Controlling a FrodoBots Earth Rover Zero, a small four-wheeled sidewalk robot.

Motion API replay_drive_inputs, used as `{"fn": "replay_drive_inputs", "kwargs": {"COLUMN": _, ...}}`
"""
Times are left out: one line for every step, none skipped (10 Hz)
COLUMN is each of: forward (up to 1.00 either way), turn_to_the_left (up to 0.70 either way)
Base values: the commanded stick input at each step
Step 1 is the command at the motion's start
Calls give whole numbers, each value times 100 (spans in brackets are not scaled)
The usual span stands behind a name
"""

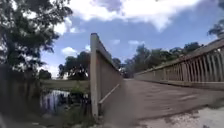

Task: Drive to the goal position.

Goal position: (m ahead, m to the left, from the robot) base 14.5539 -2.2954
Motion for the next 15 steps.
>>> {"fn": "replay_drive_inputs", "kwargs": {"forward": 100, "turn_to_the_left": 0}}
{"fn": "replay_drive_inputs", "kwargs": {"forward": 100, "turn_to_the_left": 0}}
{"fn": "replay_drive_inputs", "kwargs": {"forward": 100, "turn_to_the_left": 0}}
{"fn": "replay_drive_inputs", "kwargs": {"forward": 100, "turn_to_the_left": 0}}
{"fn": "replay_drive_inputs", "kwargs": {"forward": 100, "turn_to_the_left": 0}}
{"fn": "replay_drive_inputs", "kwargs": {"forward": 100, "turn_to_the_left": 0}}
{"fn": "replay_drive_inputs", "kwargs": {"forward": 100, "turn_to_the_left": 0}}
{"fn": "replay_drive_inputs", "kwargs": {"forward": 100, "turn_to_the_left": 0}}
{"fn": "replay_drive_inputs", "kwargs": {"forward": 100, "turn_to_the_left": 0}}
{"fn": "replay_drive_inputs", "kwargs": {"forward": 100, "turn_to_the_left": 0}}
{"fn": "replay_drive_inputs", "kwargs": {"forward": 100, "turn_to_the_left": 0}}
{"fn": "replay_drive_inputs", "kwargs": {"forward": 100, "turn_to_the_left": 0}}
{"fn": "replay_drive_inputs", "kwargs": {"forward": 100, "turn_to_the_left": 0}}
{"fn": "replay_drive_inputs", "kwargs": {"forward": 100, "turn_to_the_left": 0}}
{"fn": "replay_drive_inputs", "kwargs": {"forward": 100, "turn_to_the_left": 0}}
